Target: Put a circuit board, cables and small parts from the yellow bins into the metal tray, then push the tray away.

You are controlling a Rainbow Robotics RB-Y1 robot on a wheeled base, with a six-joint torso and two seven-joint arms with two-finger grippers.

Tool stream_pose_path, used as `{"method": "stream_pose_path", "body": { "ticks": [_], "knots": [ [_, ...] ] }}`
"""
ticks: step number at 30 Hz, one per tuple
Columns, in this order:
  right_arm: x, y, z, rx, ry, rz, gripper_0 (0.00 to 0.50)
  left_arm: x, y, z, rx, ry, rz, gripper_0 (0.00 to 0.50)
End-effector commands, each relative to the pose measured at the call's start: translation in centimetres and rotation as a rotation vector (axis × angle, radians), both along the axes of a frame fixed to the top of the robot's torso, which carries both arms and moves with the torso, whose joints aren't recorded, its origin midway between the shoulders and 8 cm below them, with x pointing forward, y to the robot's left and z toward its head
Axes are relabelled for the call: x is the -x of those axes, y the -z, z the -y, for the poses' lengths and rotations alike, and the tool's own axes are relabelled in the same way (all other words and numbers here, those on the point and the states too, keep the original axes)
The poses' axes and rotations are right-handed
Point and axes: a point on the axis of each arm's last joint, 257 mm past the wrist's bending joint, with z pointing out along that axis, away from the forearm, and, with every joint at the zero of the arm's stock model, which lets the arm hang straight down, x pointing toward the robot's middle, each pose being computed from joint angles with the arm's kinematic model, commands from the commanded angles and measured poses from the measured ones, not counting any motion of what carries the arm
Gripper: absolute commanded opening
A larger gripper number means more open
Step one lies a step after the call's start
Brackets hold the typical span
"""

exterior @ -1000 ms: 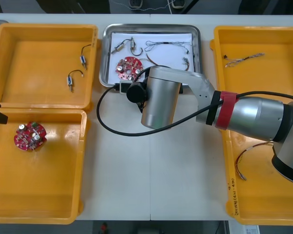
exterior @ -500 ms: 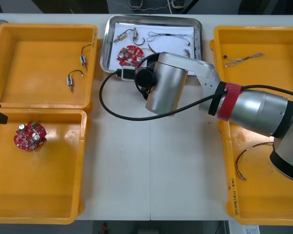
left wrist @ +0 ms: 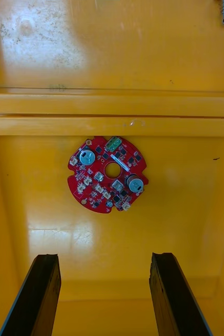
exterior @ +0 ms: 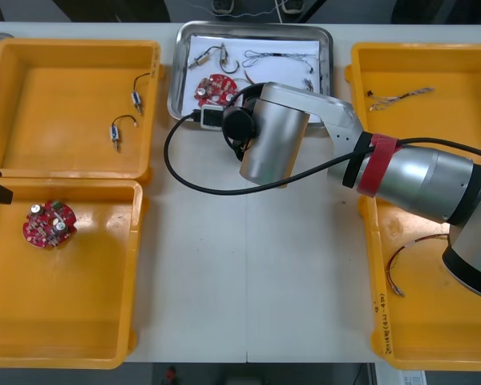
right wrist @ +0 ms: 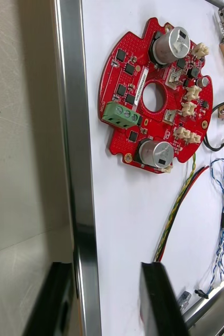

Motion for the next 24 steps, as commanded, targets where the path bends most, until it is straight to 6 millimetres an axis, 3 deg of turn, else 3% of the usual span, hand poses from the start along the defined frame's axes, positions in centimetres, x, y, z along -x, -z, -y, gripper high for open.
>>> {"method": "stream_pose_path", "body": {
  "ticks": [1, 7, 12, 19, 24],
  "knots": [
    [-0.8, -4.4, -2.5, -0.013, -0.043, 0.066, 0.500, 0.6, -1.4, -2.0, -0.079, 0.014, 0.019, 0.500],
    [-0.5, -4.2, -2.4, -0.051, -0.029, 0.035, 0.500, 0.6, -1.4, -2.0, -0.079, 0.014, 0.019, 0.500],
    [1.3, -4.1, -2.3, -0.094, 0.010, -0.021, 0.500, 0.6, -1.4, -2.0, -0.079, 0.014, 0.019, 0.500],
    [5.6, -4.7, -1.3, -0.106, 0.087, -0.094, 0.500, 0.6, -1.4, -2.0, -0.079, 0.014, 0.019, 0.500],
    [9.8, -4.6, 1.0, -0.139, 0.169, -0.174, 0.500, 0.6, -1.4, -2.0, -0.079, 0.014, 0.019, 0.500]
  ]
}}
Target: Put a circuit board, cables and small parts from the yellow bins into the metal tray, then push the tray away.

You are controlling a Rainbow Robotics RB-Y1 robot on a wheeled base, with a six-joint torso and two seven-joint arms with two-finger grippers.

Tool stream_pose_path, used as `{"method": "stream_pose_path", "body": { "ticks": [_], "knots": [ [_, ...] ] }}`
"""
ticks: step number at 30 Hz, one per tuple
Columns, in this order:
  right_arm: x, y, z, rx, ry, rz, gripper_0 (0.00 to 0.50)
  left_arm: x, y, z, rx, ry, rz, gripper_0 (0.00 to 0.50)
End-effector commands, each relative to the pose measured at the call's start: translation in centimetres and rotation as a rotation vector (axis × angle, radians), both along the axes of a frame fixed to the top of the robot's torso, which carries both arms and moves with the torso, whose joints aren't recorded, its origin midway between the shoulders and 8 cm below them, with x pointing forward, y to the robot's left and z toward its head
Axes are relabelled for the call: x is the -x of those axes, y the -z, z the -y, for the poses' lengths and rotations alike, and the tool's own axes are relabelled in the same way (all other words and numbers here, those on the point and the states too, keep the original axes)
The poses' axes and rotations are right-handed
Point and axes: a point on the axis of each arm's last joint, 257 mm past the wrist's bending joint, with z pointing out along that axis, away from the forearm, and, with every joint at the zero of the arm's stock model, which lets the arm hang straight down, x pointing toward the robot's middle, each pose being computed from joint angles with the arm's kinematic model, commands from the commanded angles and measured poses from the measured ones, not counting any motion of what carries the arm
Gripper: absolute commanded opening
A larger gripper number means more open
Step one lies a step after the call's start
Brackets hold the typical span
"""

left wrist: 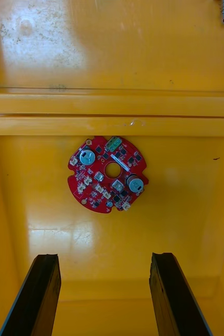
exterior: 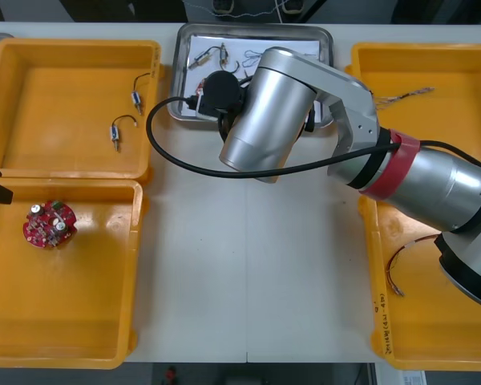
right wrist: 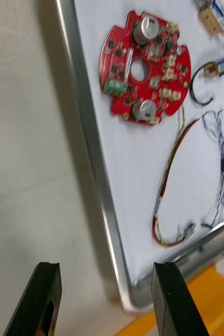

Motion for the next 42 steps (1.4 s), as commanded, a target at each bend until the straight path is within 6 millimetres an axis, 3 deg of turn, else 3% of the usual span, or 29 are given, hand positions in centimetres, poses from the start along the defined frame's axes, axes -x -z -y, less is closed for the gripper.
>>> {"method": "stream_pose_path", "body": {
  "ticks": [1, 8, 17, 25, 31, 36, 41, 42],
  "knots": [
    [3.4, -0.8, 0.2, -0.074, 0.022, -0.055, 0.500, 0.6, -1.4, -2.0, -0.079, 0.014, 0.019, 0.500],
    [8.0, 0.0, 5.3, -0.054, 0.160, -0.147, 0.500, 0.6, -1.4, -2.0, -0.079, 0.014, 0.019, 0.500],
    [8.6, -2.0, 7.2, -0.181, 0.202, -0.114, 0.500, 0.6, -1.4, -2.0, -0.079, 0.014, 0.019, 0.500],
    [9.5, -3.3, 11.6, -0.383, 0.311, -0.089, 0.500, 0.6, -1.4, -2.0, -0.079, 0.014, 0.019, 0.500],
    [10.8, -4.9, 16.5, -0.502, 0.408, -0.021, 0.500, 0.6, -1.4, -2.0, -0.079, 0.014, 0.019, 0.500],
    [12.4, -4.5, 21.9, -0.554, 0.526, 0.002, 0.500, 0.6, -1.4, -2.0, -0.079, 0.014, 0.019, 0.500],
    [13.9, -3.6, 26.0, -0.620, 0.619, -0.028, 0.500, 0.6, -1.4, -2.0, -0.079, 0.014, 0.019, 0.500],
    [14.6, -3.3, 27.7, -0.660, 0.656, -0.044, 0.500, 0.6, -1.4, -2.0, -0.079, 0.014, 0.019, 0.500]
  ]
}}
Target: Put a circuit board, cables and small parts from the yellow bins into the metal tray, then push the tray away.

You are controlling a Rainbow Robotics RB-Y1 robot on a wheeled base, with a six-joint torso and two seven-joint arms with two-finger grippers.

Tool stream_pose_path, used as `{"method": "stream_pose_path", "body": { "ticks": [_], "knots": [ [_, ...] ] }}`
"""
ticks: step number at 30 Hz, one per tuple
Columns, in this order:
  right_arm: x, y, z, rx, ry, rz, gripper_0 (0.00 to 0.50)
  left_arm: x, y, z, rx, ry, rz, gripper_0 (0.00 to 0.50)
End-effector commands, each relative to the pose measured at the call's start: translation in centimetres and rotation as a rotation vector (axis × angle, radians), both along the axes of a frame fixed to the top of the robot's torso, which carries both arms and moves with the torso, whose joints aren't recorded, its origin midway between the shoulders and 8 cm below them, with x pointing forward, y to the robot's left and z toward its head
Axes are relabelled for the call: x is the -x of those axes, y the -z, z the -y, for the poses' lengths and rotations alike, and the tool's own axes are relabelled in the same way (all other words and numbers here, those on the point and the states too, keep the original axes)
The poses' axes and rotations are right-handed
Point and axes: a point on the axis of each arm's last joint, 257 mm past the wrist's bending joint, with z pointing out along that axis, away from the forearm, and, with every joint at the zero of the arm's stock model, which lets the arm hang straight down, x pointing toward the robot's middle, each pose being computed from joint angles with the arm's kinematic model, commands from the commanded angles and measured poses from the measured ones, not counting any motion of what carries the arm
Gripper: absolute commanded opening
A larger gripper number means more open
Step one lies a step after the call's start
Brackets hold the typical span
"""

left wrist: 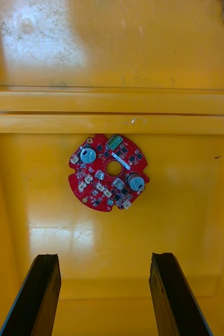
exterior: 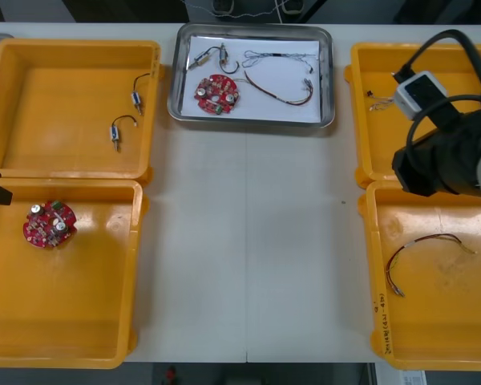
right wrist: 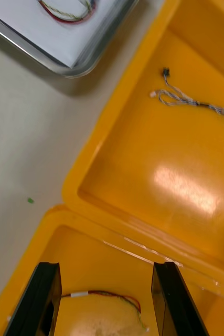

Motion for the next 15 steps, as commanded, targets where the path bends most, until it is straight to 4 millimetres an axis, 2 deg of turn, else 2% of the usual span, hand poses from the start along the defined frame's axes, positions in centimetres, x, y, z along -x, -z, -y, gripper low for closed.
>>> {"method": "stream_pose_path", "body": {
  "ticks": [1, 2, 3, 5, 6, 9, 15],
  "knots": [
    [2.2, -0.2, 6.1, -0.104, 0.137, -0.005, 0.500, 0.5, -1.5, -1.9, -0.077, 0.015, 0.022, 0.500],
    [2.2, -0.2, 6.1, -0.104, 0.137, -0.005, 0.500, 0.5, -1.5, -1.9, -0.077, 0.015, 0.022, 0.500],
    [3.0, -0.1, 7.4, -0.137, 0.161, -0.015, 0.500, 0.5, -1.5, -1.9, -0.077, 0.015, 0.022, 0.500],
    [3.5, 0.2, 8.1, -0.154, 0.174, -0.027, 0.500, 0.5, -1.5, -1.9, -0.077, 0.015, 0.022, 0.500],
    [4.3, 0.7, 9.4, -0.178, 0.203, -0.043, 0.500, 0.5, -1.5, -1.9, -0.077, 0.015, 0.022, 0.500],
    [5.6, 1.5, 11.3, -0.213, 0.248, -0.069, 0.500, 0.5, -1.5, -1.9, -0.077, 0.015, 0.022, 0.500],
    [8.2, 3.6, 13.6, -0.236, 0.324, -0.122, 0.500, 0.5, -1.5, -1.9, -0.077, 0.015, 0.022, 0.500]
  ]
}}
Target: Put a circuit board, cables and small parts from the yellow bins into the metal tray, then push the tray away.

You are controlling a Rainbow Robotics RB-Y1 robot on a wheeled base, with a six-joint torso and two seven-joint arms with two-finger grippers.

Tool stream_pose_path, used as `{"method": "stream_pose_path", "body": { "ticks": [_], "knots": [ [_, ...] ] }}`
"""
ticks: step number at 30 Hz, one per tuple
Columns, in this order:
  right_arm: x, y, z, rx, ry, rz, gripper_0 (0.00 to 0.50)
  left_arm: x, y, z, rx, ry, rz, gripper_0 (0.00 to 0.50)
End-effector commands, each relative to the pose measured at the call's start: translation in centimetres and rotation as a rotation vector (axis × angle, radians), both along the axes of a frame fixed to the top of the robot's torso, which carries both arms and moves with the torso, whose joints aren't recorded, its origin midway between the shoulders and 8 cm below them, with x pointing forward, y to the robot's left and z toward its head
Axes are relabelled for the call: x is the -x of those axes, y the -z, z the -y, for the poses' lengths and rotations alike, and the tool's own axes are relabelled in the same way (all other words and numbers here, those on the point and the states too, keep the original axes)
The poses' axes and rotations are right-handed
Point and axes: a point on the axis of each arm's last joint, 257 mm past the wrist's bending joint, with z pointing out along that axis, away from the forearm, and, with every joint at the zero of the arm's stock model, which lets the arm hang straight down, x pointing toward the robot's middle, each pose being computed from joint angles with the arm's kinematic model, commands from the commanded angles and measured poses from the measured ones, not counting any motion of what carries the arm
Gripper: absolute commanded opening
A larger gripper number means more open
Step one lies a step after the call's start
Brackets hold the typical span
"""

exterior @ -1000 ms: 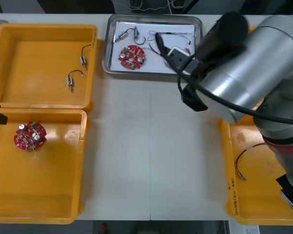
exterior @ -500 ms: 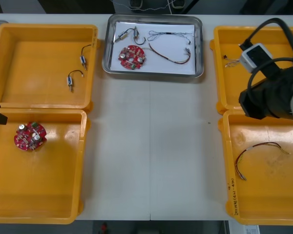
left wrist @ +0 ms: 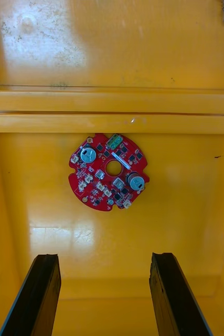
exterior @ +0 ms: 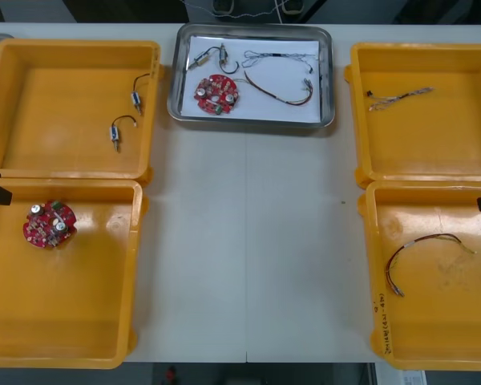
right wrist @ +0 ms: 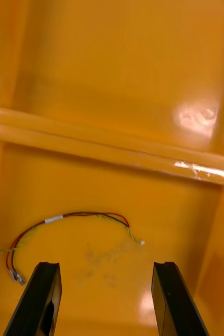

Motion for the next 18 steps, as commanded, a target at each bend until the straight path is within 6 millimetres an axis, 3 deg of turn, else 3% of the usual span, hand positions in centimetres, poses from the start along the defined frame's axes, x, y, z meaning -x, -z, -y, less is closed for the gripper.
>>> {"method": "stream_pose_path", "body": {
  "ticks": [1, 8, 18],
  "knots": [
    [2.4, 0.8, 2.9, 0.006, 0.097, -0.034, 0.500, 0.4, -1.5, -1.8, -0.076, 0.015, 0.023, 0.500],
    [4.3, 2.5, 3.6, -0.013, 0.138, -0.081, 0.500, 0.4, -1.5, -1.8, -0.076, 0.015, 0.023, 0.500],
    [4.6, 2.1, 2.4, -0.049, 0.122, -0.059, 0.500, 0.4, -1.5, -1.8, -0.076, 0.015, 0.023, 0.500]
  ]
}}
